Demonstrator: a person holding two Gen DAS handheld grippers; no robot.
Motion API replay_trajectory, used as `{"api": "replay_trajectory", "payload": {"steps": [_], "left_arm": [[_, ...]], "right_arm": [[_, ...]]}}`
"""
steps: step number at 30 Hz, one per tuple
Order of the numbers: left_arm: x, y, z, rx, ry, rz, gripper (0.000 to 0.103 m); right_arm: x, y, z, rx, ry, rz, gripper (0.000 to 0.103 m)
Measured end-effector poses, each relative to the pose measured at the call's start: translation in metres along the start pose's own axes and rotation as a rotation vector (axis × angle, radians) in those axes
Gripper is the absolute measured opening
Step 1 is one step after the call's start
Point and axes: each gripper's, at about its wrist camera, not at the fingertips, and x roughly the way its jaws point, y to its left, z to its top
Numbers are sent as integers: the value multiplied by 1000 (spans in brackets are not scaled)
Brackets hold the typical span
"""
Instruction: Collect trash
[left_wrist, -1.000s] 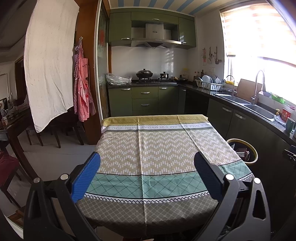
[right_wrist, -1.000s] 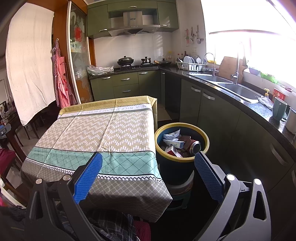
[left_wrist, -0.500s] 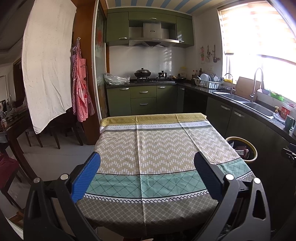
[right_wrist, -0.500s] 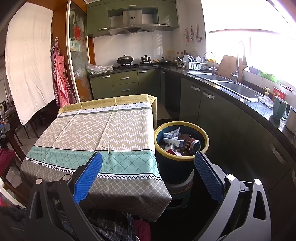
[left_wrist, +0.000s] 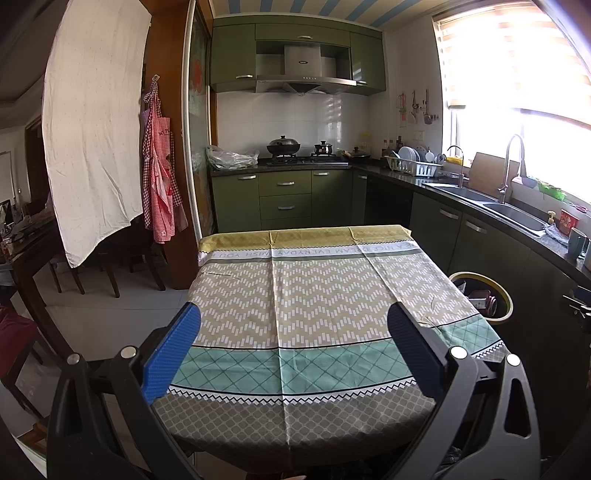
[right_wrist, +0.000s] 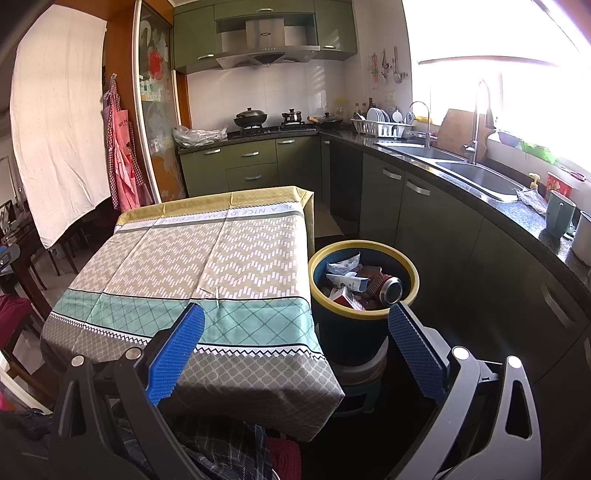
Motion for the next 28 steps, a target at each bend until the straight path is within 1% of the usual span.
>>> {"api": "replay_trajectory", "payload": {"steps": [11, 17, 21, 24, 28], "left_arm": [[1, 0, 2, -3, 5, -18, 96], [2, -1, 2, 3, -1, -10, 96], [3, 0, 2, 4, 3, -18, 96], [5, 0, 3, 0, 15, -46, 96], [6, -1, 3, 4, 16, -49, 96]], "right_arm": [[4, -1, -2, -2, 8, 3, 98], [6, -1, -3, -6, 13, 3, 98], [6, -1, -3, -5, 13, 3, 98], [6, -1, -3, -5, 13, 3, 98], [7, -1, -4, -5, 16, 4, 98]]}}
